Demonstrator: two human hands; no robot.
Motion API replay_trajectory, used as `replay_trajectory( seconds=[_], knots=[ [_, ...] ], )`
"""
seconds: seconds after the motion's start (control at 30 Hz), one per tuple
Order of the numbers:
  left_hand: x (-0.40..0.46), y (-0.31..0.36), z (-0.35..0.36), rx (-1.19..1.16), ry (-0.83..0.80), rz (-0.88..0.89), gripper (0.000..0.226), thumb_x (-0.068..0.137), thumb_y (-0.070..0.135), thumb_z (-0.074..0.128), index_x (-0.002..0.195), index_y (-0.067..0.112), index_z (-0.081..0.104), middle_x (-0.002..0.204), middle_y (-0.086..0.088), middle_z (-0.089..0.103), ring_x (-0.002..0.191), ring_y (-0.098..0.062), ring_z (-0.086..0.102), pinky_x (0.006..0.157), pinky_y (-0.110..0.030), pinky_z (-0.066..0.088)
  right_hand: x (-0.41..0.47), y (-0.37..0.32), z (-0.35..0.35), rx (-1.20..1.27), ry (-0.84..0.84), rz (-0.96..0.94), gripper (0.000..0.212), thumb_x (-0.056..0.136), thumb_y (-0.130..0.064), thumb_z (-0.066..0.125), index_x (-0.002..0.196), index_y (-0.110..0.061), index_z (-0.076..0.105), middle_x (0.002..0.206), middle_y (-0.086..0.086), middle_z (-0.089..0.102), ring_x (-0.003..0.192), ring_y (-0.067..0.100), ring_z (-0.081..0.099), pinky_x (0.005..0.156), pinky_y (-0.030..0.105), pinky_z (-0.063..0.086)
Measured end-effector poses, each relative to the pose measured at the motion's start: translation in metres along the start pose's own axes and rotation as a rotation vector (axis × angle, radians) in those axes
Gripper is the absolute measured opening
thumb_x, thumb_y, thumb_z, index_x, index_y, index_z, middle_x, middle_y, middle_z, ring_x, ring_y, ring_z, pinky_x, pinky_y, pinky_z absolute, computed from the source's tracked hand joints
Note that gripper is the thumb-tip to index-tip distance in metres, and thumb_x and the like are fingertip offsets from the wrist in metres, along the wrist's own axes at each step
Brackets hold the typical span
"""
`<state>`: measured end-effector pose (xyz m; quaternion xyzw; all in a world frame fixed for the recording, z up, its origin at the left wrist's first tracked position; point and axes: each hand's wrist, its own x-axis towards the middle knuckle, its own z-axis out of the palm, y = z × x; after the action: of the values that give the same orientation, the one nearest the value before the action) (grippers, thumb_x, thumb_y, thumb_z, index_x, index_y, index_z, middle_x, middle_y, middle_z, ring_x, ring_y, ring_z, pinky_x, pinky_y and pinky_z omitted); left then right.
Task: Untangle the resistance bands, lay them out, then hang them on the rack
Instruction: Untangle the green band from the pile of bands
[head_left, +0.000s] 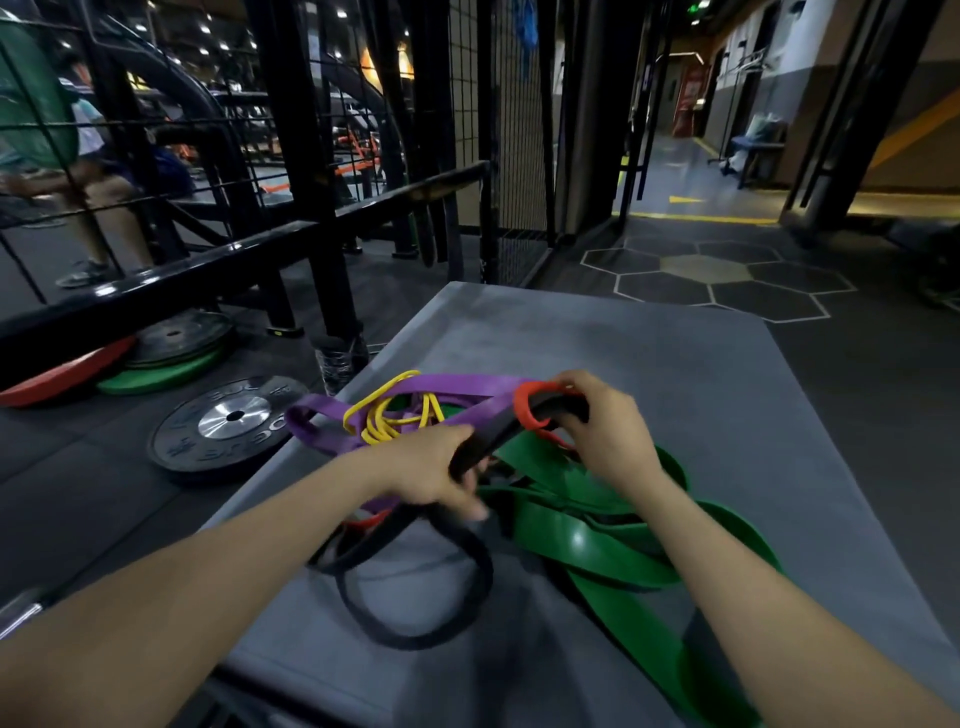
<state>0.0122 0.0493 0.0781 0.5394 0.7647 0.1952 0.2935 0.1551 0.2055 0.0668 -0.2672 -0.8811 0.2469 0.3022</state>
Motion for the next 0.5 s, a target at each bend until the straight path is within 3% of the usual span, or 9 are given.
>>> replay_trajectory(
  seconds=[0.07,0.13,0.2,0.27,0.37,0.5],
  knots=[
    [-0.010,-0.020,-0.004,0.222,0.160,-0.056,0.024,0.076,0.015,0.072,0.081,0.024,0.049,0.070,0.011,0.053,0.072,-0.012,0.053,0.061,-0.020,0.037,0.007,0.003,-0.002,-0.009,0.001,0.083,0.034,0.082,-0.014,0.066,0.114,-0.020,0.061,0.111,0.010,0.067,0.105,0.031,0.061,0.087,0.040,0.049],
    [-0.017,-0.034,-0.021,0.208,0.335,-0.138,0.014,0.081,0.017,0.065,0.084,0.025,0.054,0.075,0.004,0.051,0.079,-0.017,0.052,0.064,-0.025,0.037,0.010,0.004,0.000,-0.055,-0.029,0.119,0.029,0.084,-0.019,0.064,0.112,-0.022,0.060,0.110,0.010,0.066,0.103,0.033,0.060,0.085,0.041,0.050],
    [-0.021,-0.036,-0.051,0.369,0.390,-0.217,0.012,0.082,0.030,0.065,0.093,0.027,0.061,0.090,-0.005,0.048,0.090,-0.025,0.053,0.077,-0.028,0.044,0.011,0.000,0.003,-0.051,-0.042,0.125,0.022,0.087,-0.024,0.060,0.109,-0.022,0.060,0.105,0.011,0.067,0.098,0.034,0.061,0.081,0.042,0.051],
    [-0.024,-0.024,-0.084,0.521,0.374,-0.308,0.024,0.083,0.040,0.063,0.101,0.026,0.061,0.098,-0.008,0.043,0.090,-0.028,0.054,0.083,-0.034,0.047,0.014,-0.005,0.005,-0.049,-0.069,0.098,0.016,0.089,-0.027,0.057,0.104,-0.021,0.062,0.097,0.011,0.068,0.092,0.035,0.062,0.075,0.040,0.050],
    [-0.017,0.005,-0.126,0.650,0.439,-0.339,0.028,0.084,0.031,0.065,0.108,0.018,0.061,0.099,-0.010,0.048,0.089,-0.030,0.060,0.077,-0.034,0.049,0.021,-0.014,0.009,-0.048,-0.101,0.038,0.015,0.091,-0.029,0.054,0.095,-0.017,0.062,0.087,0.011,0.066,0.085,0.036,0.061,0.069,0.040,0.048],
    [0.007,0.044,-0.147,0.789,0.831,-0.196,0.019,0.091,0.013,0.051,0.109,0.010,0.058,0.114,-0.020,0.045,0.090,-0.041,0.054,0.071,-0.039,0.040,0.037,-0.020,0.009,0.077,-0.082,0.055,0.026,0.092,-0.039,0.052,0.084,-0.015,0.060,0.072,0.008,0.061,0.075,0.034,0.060,0.062,0.037,0.044]
  ],
)
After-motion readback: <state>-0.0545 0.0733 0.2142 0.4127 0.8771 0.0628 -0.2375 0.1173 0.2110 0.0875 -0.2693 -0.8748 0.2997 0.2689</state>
